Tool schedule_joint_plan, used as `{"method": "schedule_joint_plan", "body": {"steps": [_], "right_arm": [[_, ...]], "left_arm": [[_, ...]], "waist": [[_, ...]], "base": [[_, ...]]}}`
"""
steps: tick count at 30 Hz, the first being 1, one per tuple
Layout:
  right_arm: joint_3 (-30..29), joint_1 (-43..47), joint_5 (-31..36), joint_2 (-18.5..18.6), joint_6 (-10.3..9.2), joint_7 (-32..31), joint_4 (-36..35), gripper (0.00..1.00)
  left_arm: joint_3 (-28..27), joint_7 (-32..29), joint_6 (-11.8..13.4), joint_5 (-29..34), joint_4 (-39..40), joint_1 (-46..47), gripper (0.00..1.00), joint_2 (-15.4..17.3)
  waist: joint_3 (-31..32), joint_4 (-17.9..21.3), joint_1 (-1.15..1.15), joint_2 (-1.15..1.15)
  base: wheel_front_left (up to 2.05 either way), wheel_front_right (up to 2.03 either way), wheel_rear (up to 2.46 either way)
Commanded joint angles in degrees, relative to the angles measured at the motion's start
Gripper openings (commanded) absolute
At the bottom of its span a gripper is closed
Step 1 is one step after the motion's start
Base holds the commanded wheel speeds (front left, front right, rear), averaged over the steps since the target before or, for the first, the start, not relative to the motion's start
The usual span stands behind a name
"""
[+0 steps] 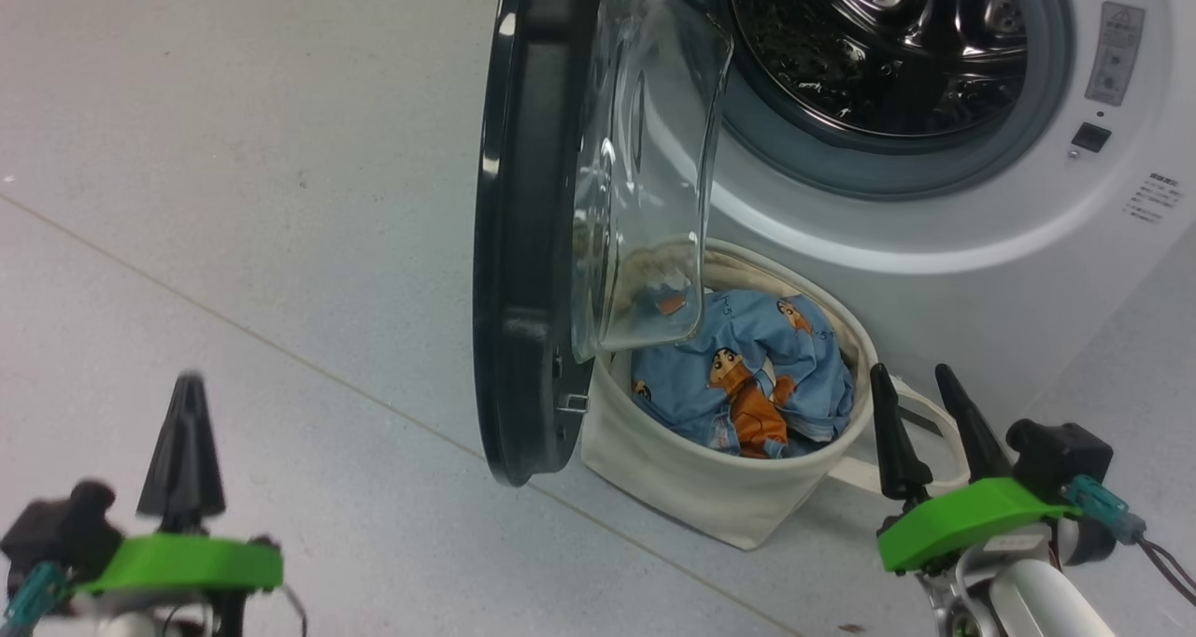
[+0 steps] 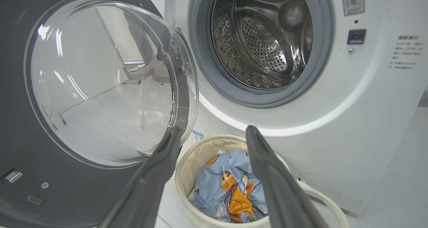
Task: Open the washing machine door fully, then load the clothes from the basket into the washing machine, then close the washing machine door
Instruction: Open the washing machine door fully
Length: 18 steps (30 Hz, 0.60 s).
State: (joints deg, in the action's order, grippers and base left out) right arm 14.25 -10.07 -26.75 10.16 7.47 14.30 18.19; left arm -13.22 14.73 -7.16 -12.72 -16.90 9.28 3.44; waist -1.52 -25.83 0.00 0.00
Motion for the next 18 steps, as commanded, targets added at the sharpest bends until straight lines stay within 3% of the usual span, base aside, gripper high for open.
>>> {"method": "schedule_joint_plan", "body": {"steps": [1,9,14,18], "right_arm": [[1.14,-2.13,0.12,0.01,0.02,0.70,-1.49,1.00],[1.02,-2.16,-0.34,-0.53,0.02,0.70,-1.50,1.00],[0.72,-1.76,-0.44,-0.93,0.02,0.70,-1.38,1.00],[0.76,-1.84,-0.49,-1.18,0.02,0.70,-1.29,1.00]], "left_arm": [[-0.43,0.27,-0.33,-0.23,4.32,3.50,0.00,0.52],[13.02,0.27,-0.33,-1.81,22.28,4.35,0.00,-0.48],[23.17,0.27,0.35,-1.62,23.81,4.57,0.00,-0.54],[28.92,0.22,1.04,-1.36,19.34,4.88,0.00,-0.55]], "waist": [[0.04,-0.02,0.00,0.00],[0.45,0.58,0.00,0.00],[0.63,1.33,0.00,0.00],[0.44,2.55,0.00,0.00]], "base": [[0.00,0.00,0.00],[0.00,0.00,0.00],[0.00,0.00,0.00],[0.00,0.00,0.00]]}}
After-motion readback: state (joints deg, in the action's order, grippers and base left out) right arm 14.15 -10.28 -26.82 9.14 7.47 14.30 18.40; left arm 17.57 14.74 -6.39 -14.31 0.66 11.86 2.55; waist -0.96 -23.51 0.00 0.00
